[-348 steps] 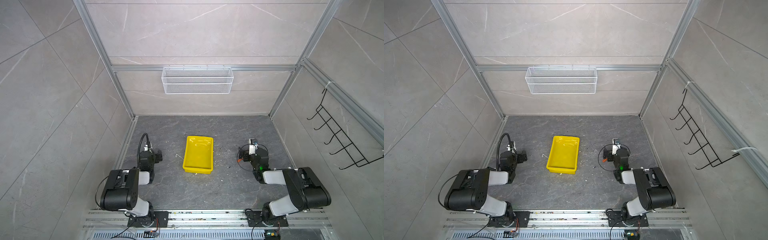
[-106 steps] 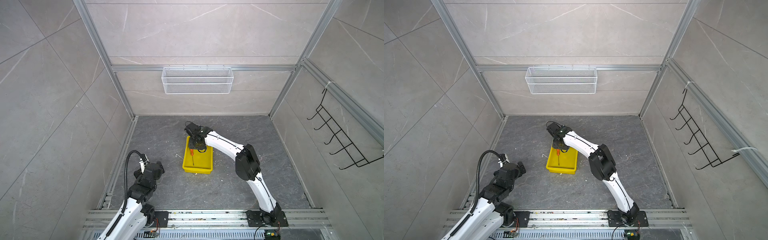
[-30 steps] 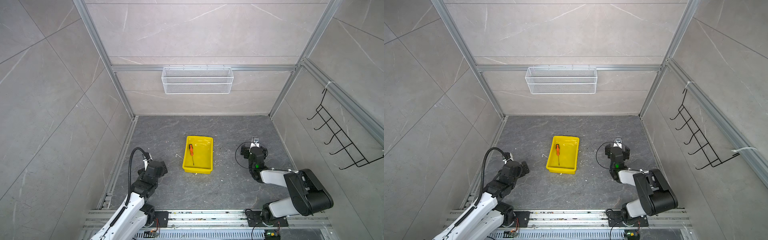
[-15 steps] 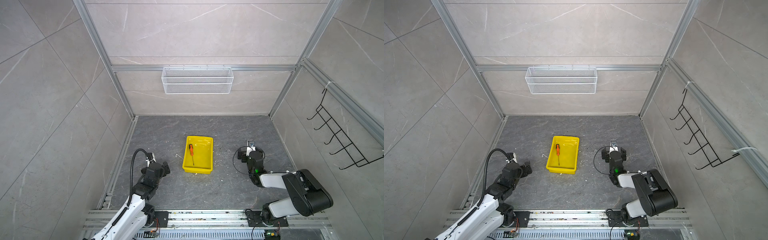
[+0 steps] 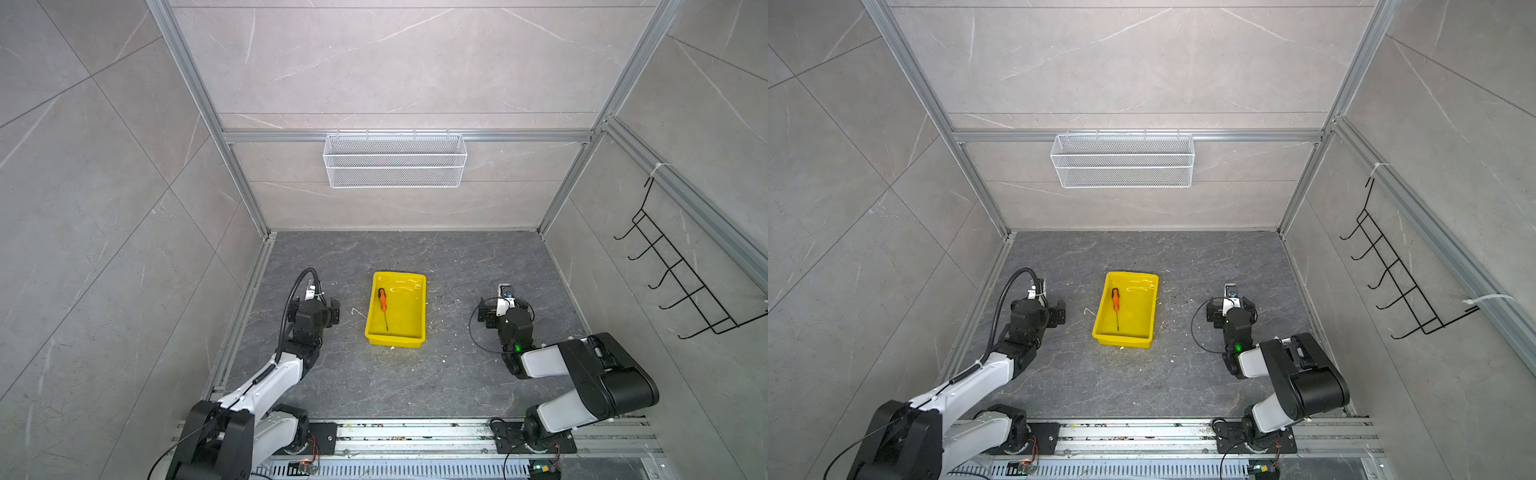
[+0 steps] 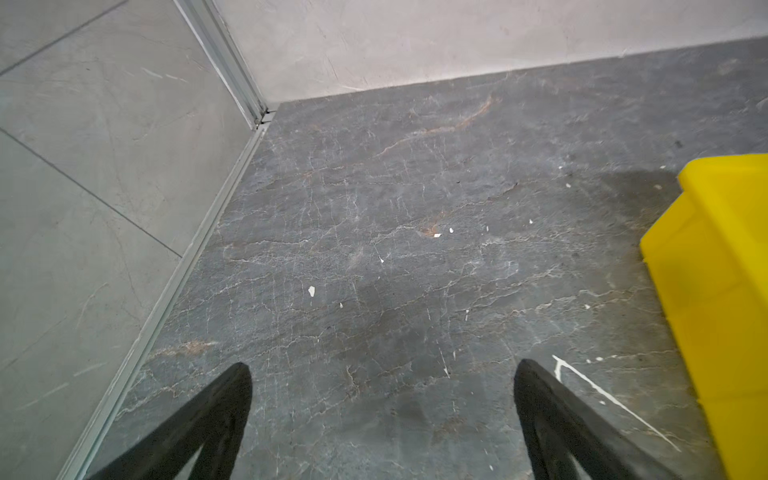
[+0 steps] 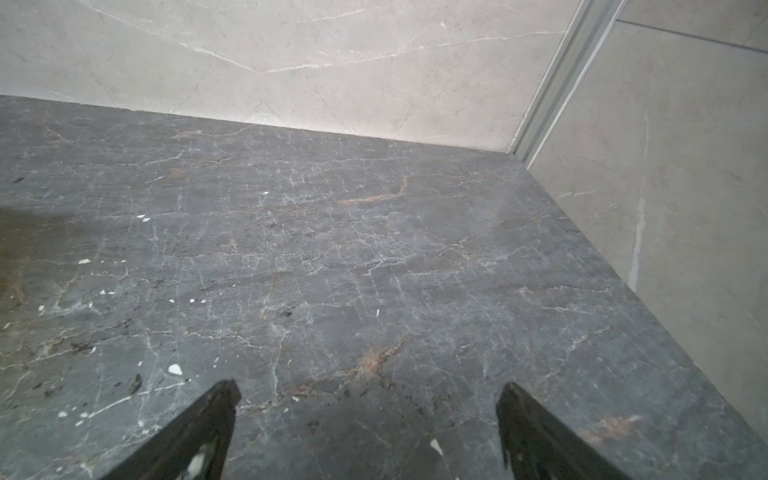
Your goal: Put the screwdriver in the bin
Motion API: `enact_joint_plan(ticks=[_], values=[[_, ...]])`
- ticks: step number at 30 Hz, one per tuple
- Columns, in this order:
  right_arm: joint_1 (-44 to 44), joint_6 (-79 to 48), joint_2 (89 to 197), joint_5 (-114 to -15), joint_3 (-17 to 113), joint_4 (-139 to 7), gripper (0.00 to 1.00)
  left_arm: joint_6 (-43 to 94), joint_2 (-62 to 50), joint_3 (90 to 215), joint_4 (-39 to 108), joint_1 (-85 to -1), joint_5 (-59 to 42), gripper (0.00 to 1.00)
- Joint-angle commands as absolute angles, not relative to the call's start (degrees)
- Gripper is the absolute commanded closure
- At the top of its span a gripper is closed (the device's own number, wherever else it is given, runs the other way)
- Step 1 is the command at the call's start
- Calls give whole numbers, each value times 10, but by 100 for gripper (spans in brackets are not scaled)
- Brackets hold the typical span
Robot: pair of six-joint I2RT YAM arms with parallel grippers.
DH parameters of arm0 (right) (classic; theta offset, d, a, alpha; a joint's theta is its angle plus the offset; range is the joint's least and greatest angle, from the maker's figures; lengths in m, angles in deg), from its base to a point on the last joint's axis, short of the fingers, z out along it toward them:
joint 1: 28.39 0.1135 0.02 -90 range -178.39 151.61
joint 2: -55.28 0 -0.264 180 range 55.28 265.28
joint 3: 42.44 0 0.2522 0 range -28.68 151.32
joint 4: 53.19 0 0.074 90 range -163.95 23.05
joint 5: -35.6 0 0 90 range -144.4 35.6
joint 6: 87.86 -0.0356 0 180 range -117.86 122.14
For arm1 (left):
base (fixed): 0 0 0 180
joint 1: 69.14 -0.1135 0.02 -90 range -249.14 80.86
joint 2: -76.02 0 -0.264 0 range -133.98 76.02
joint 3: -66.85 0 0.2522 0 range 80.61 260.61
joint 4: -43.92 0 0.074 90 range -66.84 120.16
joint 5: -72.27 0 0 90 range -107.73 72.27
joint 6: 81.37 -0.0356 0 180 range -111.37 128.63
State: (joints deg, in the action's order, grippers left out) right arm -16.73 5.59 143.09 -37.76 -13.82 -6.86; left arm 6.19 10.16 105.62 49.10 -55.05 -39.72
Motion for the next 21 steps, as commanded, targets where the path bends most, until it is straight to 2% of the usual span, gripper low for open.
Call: enact_joint_plan(ticks=[1,5,9,11,13,14,16,21], values=[[-167,45,1430,-383,-116,-81,1,10,66,1093,534,-590,-336,0],[-169,44,1430,-388,-114,-85,1,61,23,1089,576,-657,-267,0],[-170,43,1430,-389,-114,-86,1,72,2,1067,624,-671,-300,0],[-172,42,1430,-394,-111,-92,1,93,-26,1003,749,-675,-340,0],[-176,40,1429,-399,-108,-98,1,83,-128,923,1004,-675,-344,1],[-177,40,1429,-401,-107,-100,1,68,-144,920,1044,-671,-351,0],[-177,40,1429,-401,-107,-101,1,94,-81,956,868,-673,-340,0],[-177,40,1429,-403,-106,-103,1,95,-102,995,824,-677,-351,0]])
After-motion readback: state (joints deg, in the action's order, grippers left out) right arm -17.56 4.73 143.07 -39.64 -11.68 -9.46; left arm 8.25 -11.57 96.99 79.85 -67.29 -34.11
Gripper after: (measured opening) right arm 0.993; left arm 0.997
